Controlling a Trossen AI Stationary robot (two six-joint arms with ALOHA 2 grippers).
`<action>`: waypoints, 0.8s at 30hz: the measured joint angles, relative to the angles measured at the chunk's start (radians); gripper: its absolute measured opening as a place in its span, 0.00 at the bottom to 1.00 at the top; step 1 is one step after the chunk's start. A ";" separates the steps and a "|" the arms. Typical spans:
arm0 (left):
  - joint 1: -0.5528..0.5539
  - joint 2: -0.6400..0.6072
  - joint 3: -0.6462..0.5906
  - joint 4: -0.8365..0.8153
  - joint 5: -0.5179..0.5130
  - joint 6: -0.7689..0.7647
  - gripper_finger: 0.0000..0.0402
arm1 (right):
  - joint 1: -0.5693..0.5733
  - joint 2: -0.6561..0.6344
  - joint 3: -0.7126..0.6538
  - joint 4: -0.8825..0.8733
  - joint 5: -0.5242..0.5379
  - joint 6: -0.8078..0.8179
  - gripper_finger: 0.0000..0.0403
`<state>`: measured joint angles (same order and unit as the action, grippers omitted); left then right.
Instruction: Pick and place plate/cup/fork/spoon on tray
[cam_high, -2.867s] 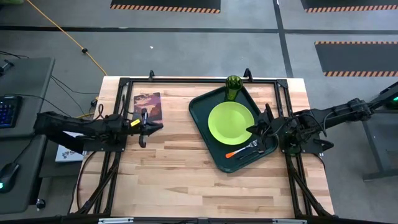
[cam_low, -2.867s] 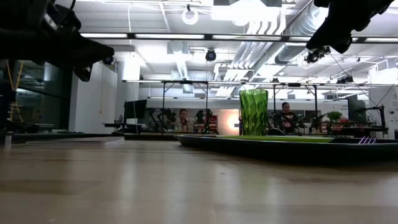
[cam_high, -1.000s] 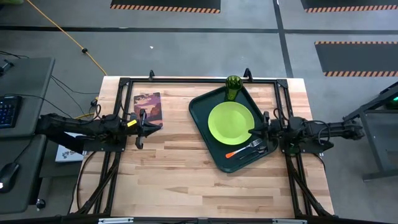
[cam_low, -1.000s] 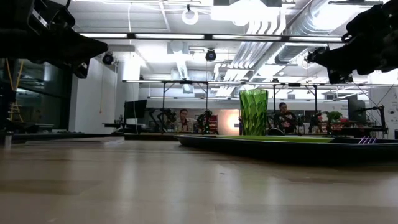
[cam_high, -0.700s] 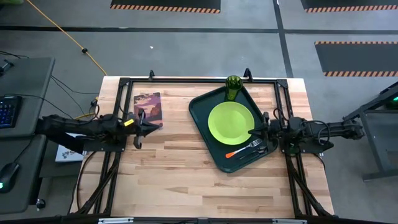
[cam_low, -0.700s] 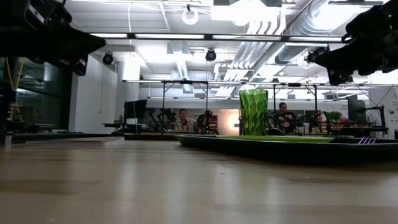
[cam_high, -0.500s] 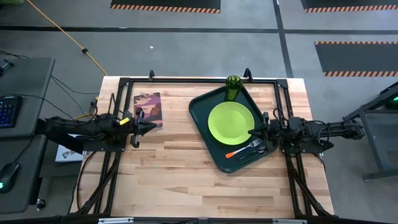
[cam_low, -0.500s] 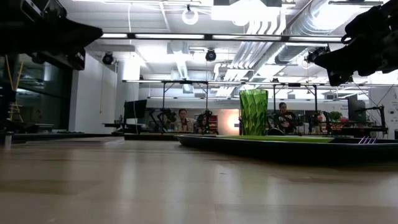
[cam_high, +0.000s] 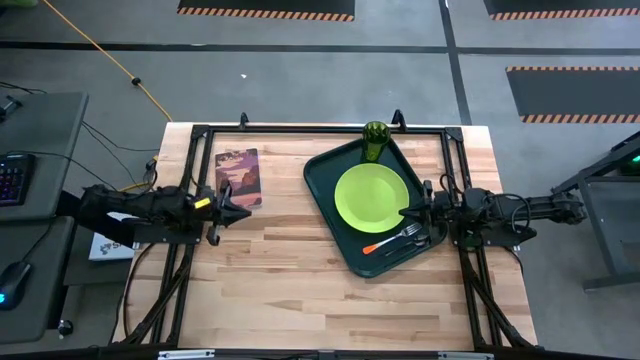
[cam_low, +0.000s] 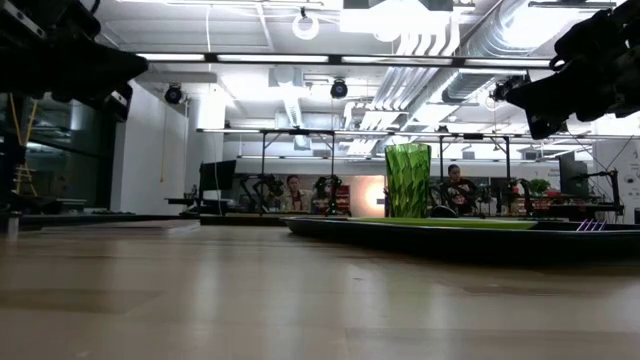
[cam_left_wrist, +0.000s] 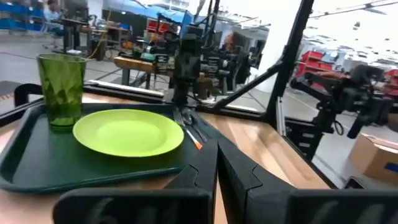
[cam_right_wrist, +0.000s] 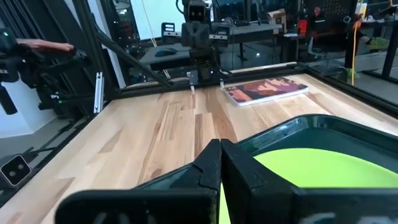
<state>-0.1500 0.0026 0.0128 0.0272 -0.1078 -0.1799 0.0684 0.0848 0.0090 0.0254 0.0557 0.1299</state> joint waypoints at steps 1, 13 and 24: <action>-0.005 0.001 0.000 0.002 0.003 0.000 0.01 | 0.002 -0.012 0.000 0.000 0.000 0.001 0.00; 0.009 0.001 0.000 -0.001 0.005 0.000 0.01 | 0.002 -0.084 0.000 0.017 0.001 0.005 0.00; 0.027 0.001 0.000 -0.001 0.004 0.000 0.01 | 0.002 -0.077 0.000 0.000 0.000 0.004 0.00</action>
<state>-0.1234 0.0036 0.0128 0.0258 -0.1036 -0.1802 0.0704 0.0081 0.0086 0.0255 0.0560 0.1343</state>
